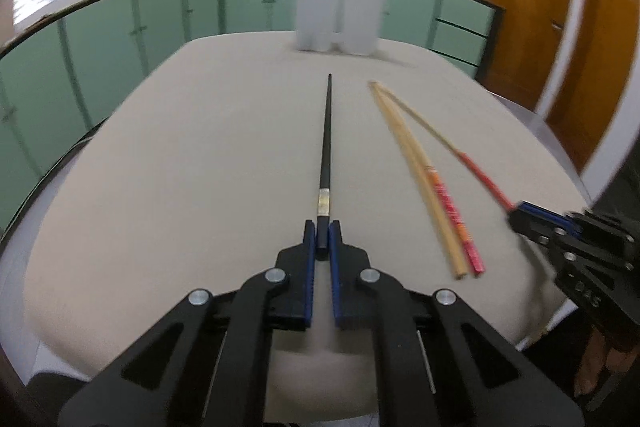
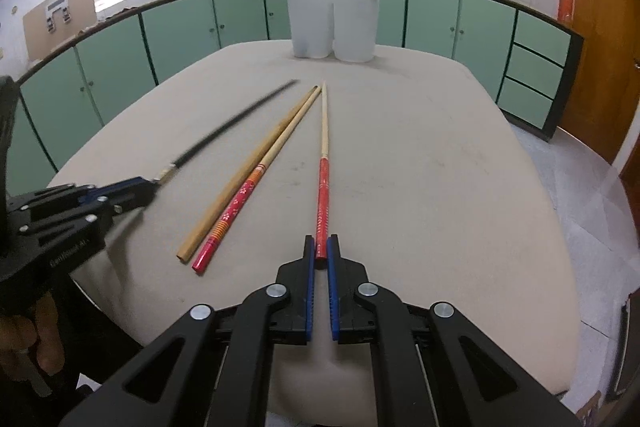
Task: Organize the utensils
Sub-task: 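Grasp the black chopstick with the left tool while the right tool grasps a red-patterned chopstick, then lift both chopsticks and carry them toward the white cup holder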
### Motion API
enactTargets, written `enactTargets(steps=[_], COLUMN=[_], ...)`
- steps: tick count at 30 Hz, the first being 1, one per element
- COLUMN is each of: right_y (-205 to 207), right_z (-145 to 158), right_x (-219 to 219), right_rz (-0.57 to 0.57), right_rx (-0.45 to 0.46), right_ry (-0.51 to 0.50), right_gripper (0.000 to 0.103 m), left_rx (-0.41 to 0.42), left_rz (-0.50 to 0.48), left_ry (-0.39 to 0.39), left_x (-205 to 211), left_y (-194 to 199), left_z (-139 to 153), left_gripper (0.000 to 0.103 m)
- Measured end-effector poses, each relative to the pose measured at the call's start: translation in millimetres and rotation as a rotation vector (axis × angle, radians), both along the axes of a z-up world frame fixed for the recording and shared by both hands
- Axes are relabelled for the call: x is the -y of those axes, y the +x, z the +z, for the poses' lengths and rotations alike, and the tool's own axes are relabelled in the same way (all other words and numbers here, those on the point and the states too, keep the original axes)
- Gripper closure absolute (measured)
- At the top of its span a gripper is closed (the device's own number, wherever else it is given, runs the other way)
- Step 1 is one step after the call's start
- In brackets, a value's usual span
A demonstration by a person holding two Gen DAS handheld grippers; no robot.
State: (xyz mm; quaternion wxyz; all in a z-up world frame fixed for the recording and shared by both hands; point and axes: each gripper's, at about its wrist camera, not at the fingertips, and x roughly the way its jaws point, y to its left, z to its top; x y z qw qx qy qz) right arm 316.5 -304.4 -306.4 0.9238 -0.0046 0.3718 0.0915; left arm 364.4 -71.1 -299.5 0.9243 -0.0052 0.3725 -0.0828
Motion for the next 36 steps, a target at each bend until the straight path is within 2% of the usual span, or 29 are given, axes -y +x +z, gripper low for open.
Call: enactTargets(steps=[3,8,13,16,20,23,27,36], right_y=[-5,-8,-5,-1,-2,-6,-12,-15], right_z=[0,0,-4,-4,6,25,60,145], right_x=[-4,-18,-20,-20,-17,-10,-2,22], right_rz=[-0.034,0.019,0.020,0.016,0.003,-0.018,-0.013,0.017], right_rx=[-0.001,0.011,0.021,0.021,0.000,-0.006,0.005,0.065], right_ry=[0.010,-0.012,-0.015,-0.011,0.020,0.064,0.064,0.057], right_gripper=[0.097,0.096,0.095,0.096,0.096,0.097,0.097,0.097], left_rx=[-0.006,0.000,0.011,0.007,-0.030,-0.052,-0.057,0.021], left_rz=[0.015,-0.014,-0.025,-0.022,-0.011,0.004,0.001,-0.041], left_ry=[0.007,0.007,0.001,-0.009,-0.031,-0.054,-0.066,-0.056], left_x=[-3,-1,-1,-2,-6,-14,-22,-36], left_y=[-6,-9,-5,-2,-2,-7,-15,-30], left_z=[0,0,-1,-1,4,20,42,111], left_gripper=[0.097,0.092,0.088,0.096,0.097,0.097,0.097,0.097])
